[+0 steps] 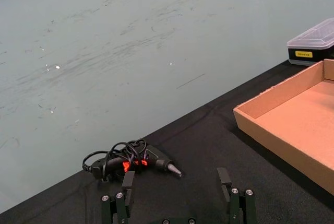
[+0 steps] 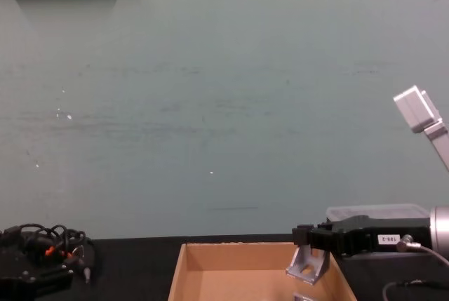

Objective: Use one hand to pick up the angle iron from the table and place it into the box.

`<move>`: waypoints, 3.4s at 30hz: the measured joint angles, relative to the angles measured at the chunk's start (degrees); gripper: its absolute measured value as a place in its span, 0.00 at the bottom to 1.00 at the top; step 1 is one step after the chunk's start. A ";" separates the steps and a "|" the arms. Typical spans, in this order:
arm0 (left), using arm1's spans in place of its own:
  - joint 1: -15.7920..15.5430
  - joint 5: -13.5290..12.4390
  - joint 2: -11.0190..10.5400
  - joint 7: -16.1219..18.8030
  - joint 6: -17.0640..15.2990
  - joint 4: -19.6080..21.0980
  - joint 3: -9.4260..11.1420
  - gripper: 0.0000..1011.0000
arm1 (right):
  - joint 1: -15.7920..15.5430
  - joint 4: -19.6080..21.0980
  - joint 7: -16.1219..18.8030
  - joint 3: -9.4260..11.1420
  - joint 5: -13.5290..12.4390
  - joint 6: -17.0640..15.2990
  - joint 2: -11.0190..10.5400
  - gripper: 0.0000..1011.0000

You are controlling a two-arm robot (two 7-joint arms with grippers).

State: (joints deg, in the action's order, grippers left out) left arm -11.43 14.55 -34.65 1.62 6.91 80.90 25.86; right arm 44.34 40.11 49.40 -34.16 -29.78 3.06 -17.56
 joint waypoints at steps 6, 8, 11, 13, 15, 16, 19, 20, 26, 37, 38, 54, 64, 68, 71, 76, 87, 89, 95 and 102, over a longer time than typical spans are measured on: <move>0.00 0.00 0.00 0.00 0.01 0.00 0.00 0.99 | 1.37 -3.57 0.73 0.12 0.96 0.28 1.37 0.12; 0.00 0.00 0.00 0.00 0.00 0.00 0.00 0.99 | 1.37 -3.41 0.73 0.12 0.95 0.29 1.32 0.12; 0.00 0.00 0.00 0.00 0.00 0.00 0.00 0.99 | 1.31 -3.21 0.72 0.12 0.91 0.29 1.25 0.12; 0.00 0.00 0.00 0.00 0.00 0.00 0.00 0.99 | 1.28 -3.11 0.72 0.11 0.89 0.29 1.23 0.12; 0.00 0.00 0.00 0.00 0.00 0.00 0.00 0.99 | 1.23 -3.00 0.72 0.11 0.86 0.29 1.18 0.12; 0.00 0.00 0.00 0.00 0.00 0.00 0.00 0.99 | 1.21 -2.97 0.72 0.11 0.85 0.29 1.16 0.12; 0.00 0.00 0.00 0.00 0.00 0.00 0.00 0.99 | 1.15 -2.87 0.71 0.09 0.81 0.29 1.12 0.12; 0.00 0.00 0.00 0.00 0.00 0.00 0.00 0.99 | 1.14 -2.83 0.70 0.09 0.79 0.29 1.10 0.12; 0.00 0.00 0.00 0.00 0.00 0.00 0.00 0.99 | 1.08 -2.69 0.69 0.06 0.73 0.26 1.06 0.14; 0.00 0.00 0.00 0.00 0.00 0.00 0.00 0.99 | 1.03 -2.58 0.67 0.03 0.63 0.19 0.99 0.47; 0.00 0.00 0.00 0.00 0.00 0.00 0.00 0.99 | 1.03 -2.58 0.67 0.03 0.63 0.19 0.99 0.48; 0.00 0.00 0.00 0.00 0.00 0.00 0.00 0.99 | 0.99 -2.50 0.66 0.03 0.63 0.19 0.96 0.96; 0.00 0.00 0.00 0.00 0.00 0.00 0.00 0.99 | -5.03 7.82 -1.93 3.32 -0.69 -1.25 -1.90 0.99; 0.00 0.00 0.00 0.00 0.00 0.00 0.00 0.99 | -8.77 13.78 -4.13 5.09 -2.00 -1.30 -3.36 0.99; 0.00 0.00 0.00 0.00 0.00 0.00 0.00 0.99 | -12.22 18.91 -6.55 6.34 -2.84 -1.05 -4.55 0.99; 0.00 0.00 0.00 0.00 0.00 0.00 0.01 0.99 | -18.29 26.88 -10.84 7.95 -3.49 -0.67 -6.60 0.99; 0.00 0.00 0.00 0.00 0.00 0.00 0.00 0.99 | -26.70 34.71 -17.24 10.31 -2.78 0.02 -8.77 0.99; 0.00 0.00 0.00 0.00 0.00 0.00 0.00 0.99 | -27.79 35.24 -18.15 10.70 -2.62 -0.05 -8.81 0.99; 0.00 0.00 0.00 0.00 0.00 0.00 0.00 0.99 | -29.45 35.77 -19.24 11.30 -2.06 -0.35 -8.64 0.99; 0.00 0.00 0.00 0.00 0.00 0.00 0.00 0.99 | -29.63 35.66 -19.54 11.82 -1.45 -0.76 -7.96 0.99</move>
State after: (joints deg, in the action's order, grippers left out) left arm -11.43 14.55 -34.65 1.62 6.91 80.90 25.86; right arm 14.71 75.78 29.86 -22.33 -31.23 2.30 -25.51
